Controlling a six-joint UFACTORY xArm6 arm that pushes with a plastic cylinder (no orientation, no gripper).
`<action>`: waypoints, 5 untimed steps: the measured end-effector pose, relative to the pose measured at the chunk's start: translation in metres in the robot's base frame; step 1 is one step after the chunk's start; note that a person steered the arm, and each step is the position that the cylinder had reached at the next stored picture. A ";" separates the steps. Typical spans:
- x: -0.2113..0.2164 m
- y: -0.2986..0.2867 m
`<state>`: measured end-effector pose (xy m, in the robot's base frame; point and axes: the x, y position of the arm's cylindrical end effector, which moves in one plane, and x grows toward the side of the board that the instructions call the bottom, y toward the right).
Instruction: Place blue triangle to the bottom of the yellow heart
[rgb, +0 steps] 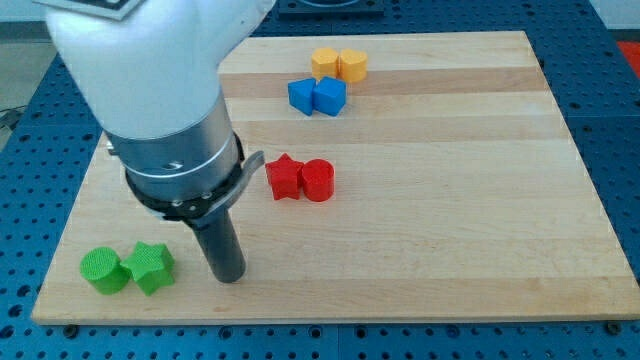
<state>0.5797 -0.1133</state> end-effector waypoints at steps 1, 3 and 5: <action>0.000 -0.014; 0.000 -0.029; 0.000 -0.029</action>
<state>0.5797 -0.1420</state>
